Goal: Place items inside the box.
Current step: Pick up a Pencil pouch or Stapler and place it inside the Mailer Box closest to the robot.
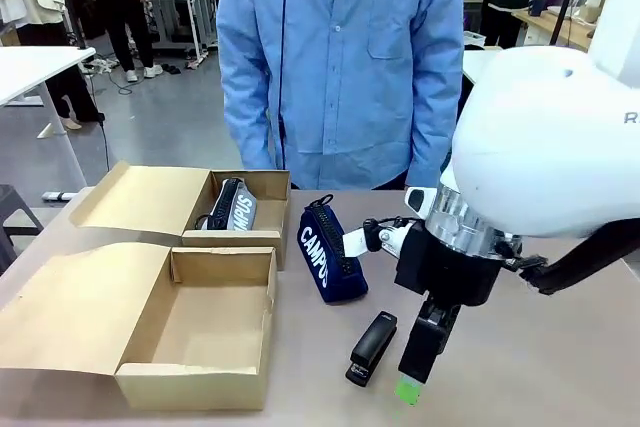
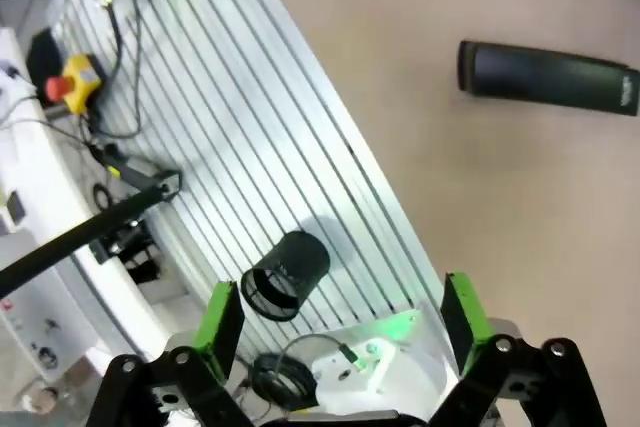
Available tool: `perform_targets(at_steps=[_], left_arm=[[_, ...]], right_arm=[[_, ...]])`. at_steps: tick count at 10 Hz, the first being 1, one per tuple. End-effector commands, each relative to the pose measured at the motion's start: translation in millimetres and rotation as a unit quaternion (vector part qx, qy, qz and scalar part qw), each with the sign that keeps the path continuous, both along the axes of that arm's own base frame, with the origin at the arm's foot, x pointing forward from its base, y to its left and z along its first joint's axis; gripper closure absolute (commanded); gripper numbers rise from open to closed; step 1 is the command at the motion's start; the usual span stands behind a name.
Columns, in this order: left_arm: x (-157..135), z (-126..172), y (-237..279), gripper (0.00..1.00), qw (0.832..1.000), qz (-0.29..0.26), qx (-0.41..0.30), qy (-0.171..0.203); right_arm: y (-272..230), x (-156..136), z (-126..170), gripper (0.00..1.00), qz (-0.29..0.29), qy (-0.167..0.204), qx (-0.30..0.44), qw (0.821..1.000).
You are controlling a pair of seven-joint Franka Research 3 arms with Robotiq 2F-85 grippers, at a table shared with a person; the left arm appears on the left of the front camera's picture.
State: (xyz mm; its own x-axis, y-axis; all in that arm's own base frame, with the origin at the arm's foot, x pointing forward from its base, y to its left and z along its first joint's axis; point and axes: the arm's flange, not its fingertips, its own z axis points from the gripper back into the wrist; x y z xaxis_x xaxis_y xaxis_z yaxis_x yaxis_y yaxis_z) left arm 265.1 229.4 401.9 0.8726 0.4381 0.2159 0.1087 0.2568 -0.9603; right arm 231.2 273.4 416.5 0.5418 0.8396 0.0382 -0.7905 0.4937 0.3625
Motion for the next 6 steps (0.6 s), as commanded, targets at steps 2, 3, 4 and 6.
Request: perform_targets(at_steps=[2,3,4,6], left_arm=[[-2,2,0,0.0,1.0,-0.004,-0.002,-0.012],[-2,2,0,0.0,1.0,-0.004,-0.002,-0.012],[-2,2,0,0.0,1.0,-0.004,-0.002,-0.012],[-2,2,0,0.0,1.0,-0.004,-0.002,-0.012]], right_arm=[[27,2,-13,0.0,-0.17,-0.037,-0.104,0.979],[27,4,-11,0.0,0.04,-0.069,-0.08,0.994],[23,15,-12,0.0,0.202,-0.101,-0.06,0.972],[25,48,-21,0.0,0.384,-0.104,-0.009,0.917]])
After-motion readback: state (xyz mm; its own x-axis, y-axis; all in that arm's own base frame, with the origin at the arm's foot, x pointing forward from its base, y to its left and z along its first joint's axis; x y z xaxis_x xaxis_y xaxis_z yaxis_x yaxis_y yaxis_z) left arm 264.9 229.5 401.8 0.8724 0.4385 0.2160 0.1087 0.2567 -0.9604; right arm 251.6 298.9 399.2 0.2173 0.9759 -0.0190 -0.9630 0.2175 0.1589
